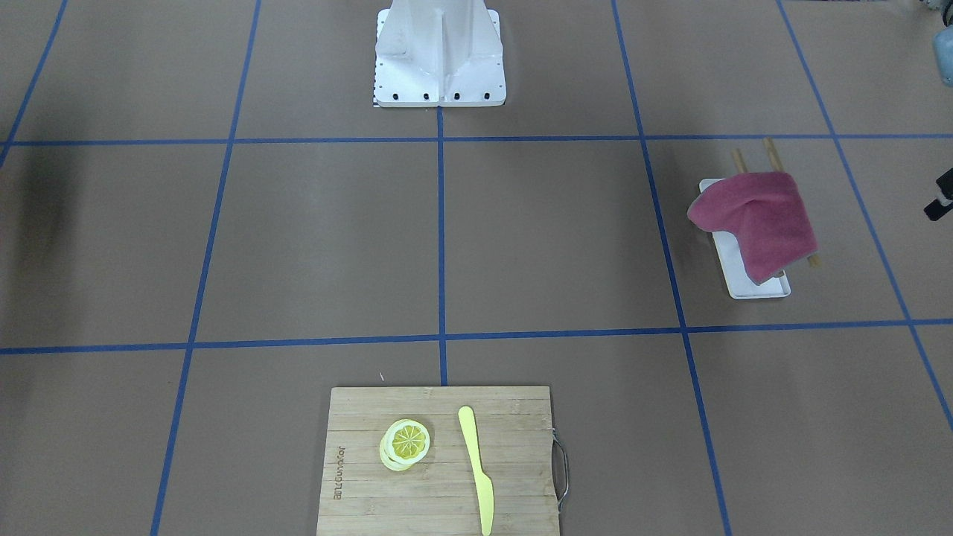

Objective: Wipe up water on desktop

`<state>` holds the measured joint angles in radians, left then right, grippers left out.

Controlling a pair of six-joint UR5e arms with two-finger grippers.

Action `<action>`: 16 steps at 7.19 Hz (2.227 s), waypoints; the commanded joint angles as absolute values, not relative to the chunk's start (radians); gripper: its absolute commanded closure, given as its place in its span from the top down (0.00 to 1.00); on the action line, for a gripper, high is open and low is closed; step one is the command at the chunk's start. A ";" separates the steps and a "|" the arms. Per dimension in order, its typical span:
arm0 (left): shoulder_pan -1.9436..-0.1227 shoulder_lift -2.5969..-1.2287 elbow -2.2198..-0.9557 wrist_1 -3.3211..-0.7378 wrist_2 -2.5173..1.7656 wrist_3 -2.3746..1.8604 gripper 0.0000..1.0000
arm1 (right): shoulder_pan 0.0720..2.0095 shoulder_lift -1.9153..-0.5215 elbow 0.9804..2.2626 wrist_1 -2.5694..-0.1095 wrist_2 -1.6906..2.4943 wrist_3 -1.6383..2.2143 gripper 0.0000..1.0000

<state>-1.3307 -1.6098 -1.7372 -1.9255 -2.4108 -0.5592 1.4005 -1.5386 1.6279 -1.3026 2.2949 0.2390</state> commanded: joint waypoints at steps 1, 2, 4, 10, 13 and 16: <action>-1.250 -1.655 -1.735 -1.939 -2.410 -0.682 0.97 | 1.401 -1.537 1.629 -1.302 2.295 0.242 1.00; -1.212 -1.658 -1.739 -1.939 -2.416 -0.687 0.92 | 1.401 -1.537 1.629 -1.302 2.295 0.242 1.00; -1.184 -1.646 -1.759 -1.934 -2.416 -0.696 0.84 | 1.401 -1.539 1.629 -1.302 2.295 0.242 1.00; -1.166 -1.546 -1.809 -1.933 -2.413 -0.703 0.71 | 1.402 -1.542 1.631 -1.302 2.296 0.242 1.00; -1.152 -1.548 -1.802 -1.931 -2.408 -0.703 0.69 | 1.402 -1.552 1.643 -1.302 2.296 0.244 1.00; -1.146 -1.548 -1.798 -1.931 -2.408 -0.703 0.59 | 1.401 -1.566 1.658 -1.304 2.295 0.244 1.00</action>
<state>-1.1482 -1.5477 -1.7986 -1.9302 -2.4084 -0.7026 1.4012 -1.5642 1.6556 -1.3033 2.2950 0.2438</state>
